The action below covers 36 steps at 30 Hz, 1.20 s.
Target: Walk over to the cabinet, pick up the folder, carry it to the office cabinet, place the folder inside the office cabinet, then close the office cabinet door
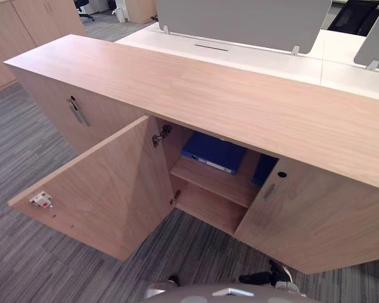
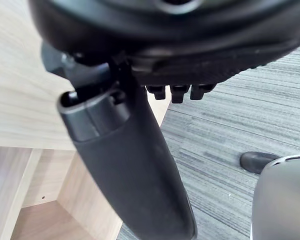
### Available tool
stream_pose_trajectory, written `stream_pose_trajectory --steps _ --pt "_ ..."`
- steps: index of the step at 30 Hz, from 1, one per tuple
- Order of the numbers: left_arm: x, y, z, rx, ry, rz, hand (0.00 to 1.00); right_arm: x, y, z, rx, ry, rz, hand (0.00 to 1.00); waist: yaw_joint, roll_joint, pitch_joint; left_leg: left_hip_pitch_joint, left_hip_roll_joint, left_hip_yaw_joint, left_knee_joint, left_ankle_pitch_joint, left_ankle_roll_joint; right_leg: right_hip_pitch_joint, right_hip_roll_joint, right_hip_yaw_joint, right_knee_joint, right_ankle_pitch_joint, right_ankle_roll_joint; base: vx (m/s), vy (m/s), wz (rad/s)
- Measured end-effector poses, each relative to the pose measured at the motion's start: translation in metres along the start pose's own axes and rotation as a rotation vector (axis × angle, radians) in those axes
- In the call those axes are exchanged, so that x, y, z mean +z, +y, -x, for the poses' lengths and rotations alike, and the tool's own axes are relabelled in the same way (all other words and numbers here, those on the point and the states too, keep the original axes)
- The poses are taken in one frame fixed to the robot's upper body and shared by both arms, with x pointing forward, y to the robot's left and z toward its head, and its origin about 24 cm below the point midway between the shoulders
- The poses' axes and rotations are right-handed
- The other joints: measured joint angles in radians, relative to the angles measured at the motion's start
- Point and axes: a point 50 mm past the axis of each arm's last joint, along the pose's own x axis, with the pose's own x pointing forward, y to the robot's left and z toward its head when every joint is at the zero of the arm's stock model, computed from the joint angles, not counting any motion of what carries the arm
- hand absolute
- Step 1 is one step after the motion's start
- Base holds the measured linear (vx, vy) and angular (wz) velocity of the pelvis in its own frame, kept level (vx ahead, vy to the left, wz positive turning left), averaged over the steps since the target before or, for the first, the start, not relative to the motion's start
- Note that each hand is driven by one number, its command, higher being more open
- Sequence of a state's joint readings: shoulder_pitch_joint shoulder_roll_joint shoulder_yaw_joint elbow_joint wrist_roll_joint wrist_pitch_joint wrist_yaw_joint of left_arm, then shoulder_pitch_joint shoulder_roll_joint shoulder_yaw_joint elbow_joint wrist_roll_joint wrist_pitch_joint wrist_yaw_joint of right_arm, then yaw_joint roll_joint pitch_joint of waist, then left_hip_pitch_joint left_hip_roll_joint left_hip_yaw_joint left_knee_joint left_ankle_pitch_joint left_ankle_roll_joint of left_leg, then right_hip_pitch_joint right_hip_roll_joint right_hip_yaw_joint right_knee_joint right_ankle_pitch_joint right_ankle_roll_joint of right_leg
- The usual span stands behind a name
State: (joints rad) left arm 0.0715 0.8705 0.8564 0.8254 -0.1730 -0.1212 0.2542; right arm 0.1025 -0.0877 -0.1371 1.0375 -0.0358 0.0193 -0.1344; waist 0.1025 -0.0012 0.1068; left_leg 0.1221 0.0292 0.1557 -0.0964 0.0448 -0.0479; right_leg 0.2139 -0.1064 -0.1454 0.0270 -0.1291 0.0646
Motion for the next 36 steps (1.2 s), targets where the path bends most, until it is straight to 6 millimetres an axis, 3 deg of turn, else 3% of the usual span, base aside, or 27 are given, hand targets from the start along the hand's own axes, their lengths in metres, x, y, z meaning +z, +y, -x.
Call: stream_pose_trajectory --steps 2,4,8,18,21,26,27,28,30,31,36 --pt "-0.004 -0.014 0.002 -0.065 0.019 -0.043 1.00 -0.001 0.000 0.000 0.001 0.003 0.000 1.00 -0.002 -0.007 0.000 -0.002 0.003 0.000 0.000 0.001 -0.001 -0.004 0.002 0.003 0.001 -0.001 -0.002 -0.05 0.003 -0.04" --pt "-0.004 -0.035 0.009 -0.169 0.004 -0.119 1.00 -0.006 0.002 0.001 0.004 0.015 -0.003 1.00 0.001 -0.032 -0.003 -0.004 0.006 -0.001 0.000 0.001 -0.001 -0.008 0.002 0.004 0.002 -0.006 -0.006 0.00 0.000 0.00" --pt "-0.009 -0.054 0.022 -0.253 -0.001 -0.098 1.00 -0.006 0.002 0.002 0.003 0.017 -0.008 1.00 -0.002 -0.062 0.001 -0.024 0.004 0.005 0.001 0.003 0.004 -0.032 0.003 0.011 0.007 -0.010 -0.006 0.01 -0.001 -0.04" --pt "-0.003 -0.083 0.042 -0.368 -0.053 -0.044 1.00 -0.003 0.002 0.001 0.015 0.020 -0.039 1.00 -0.002 -0.050 0.005 -0.003 0.004 0.022 0.005 -0.001 0.008 -0.031 0.002 0.033 0.021 -0.006 -0.011 0.02 0.008 -0.06" --pt "-0.010 -0.094 0.065 -0.414 -0.059 0.001 1.00 -0.005 0.002 0.001 0.018 0.027 -0.039 1.00 0.002 -0.038 0.011 -0.002 0.003 0.017 0.000 -0.001 0.008 -0.032 0.001 0.029 0.029 -0.004 -0.015 -0.09 0.011 0.04" --pt "-0.037 -0.112 0.143 -0.547 -0.011 0.101 1.00 -0.009 0.001 0.002 0.015 0.042 -0.050 1.00 0.001 -0.033 0.009 -0.020 -0.006 -0.010 0.000 0.007 0.011 -0.037 -0.011 0.014 0.025 -0.006 -0.013 -0.11 0.012 0.15" --pt "-0.043 -0.117 0.173 -0.614 0.010 0.111 1.00 -0.010 0.000 0.002 0.008 0.049 -0.074 1.00 0.001 -0.032 0.009 -0.023 -0.013 -0.015 0.000 0.011 0.013 -0.037 -0.014 0.012 0.025 -0.009 -0.013 -0.08 0.023 0.10" --pt "-0.046 -0.120 0.186 -0.642 0.024 0.121 1.00 -0.011 0.000 0.002 0.008 0.051 -0.077 1.00 0.001 -0.032 0.009 -0.023 -0.014 -0.016 0.000 0.013 0.014 -0.037 -0.015 0.012 0.025 -0.010 -0.012 -0.11 0.030 0.10" --pt "-0.049 -0.124 0.229 -0.748 0.063 0.153 1.00 -0.014 -0.001 0.003 0.005 0.057 -0.076 1.00 0.001 -0.037 0.005 -0.025 -0.018 -0.023 0.000 0.020 0.018 -0.037 -0.018 0.008 0.027 -0.010 -0.005 -0.07 0.016 0.10" --pt "-0.050 -0.126 0.239 -0.779 0.075 0.161 1.00 -0.014 -0.001 0.003 0.004 0.058 -0.076 1.00 0.001 -0.037 0.005 -0.027 -0.018 -0.026 0.000 0.022 0.020 -0.037 -0.019 0.007 0.027 -0.009 -0.002 -0.06 0.012 0.11" --pt "-0.059 -0.162 0.318 -1.141 0.141 0.117 1.00 -0.011 0.003 0.003 0.017 0.043 -0.053 1.00 -0.022 -0.041 -0.005 -0.027 -0.018 -0.024 0.000 0.034 0.031 -0.037 -0.021 0.010 0.026 0.003 0.017 -0.04 0.008 -0.01"
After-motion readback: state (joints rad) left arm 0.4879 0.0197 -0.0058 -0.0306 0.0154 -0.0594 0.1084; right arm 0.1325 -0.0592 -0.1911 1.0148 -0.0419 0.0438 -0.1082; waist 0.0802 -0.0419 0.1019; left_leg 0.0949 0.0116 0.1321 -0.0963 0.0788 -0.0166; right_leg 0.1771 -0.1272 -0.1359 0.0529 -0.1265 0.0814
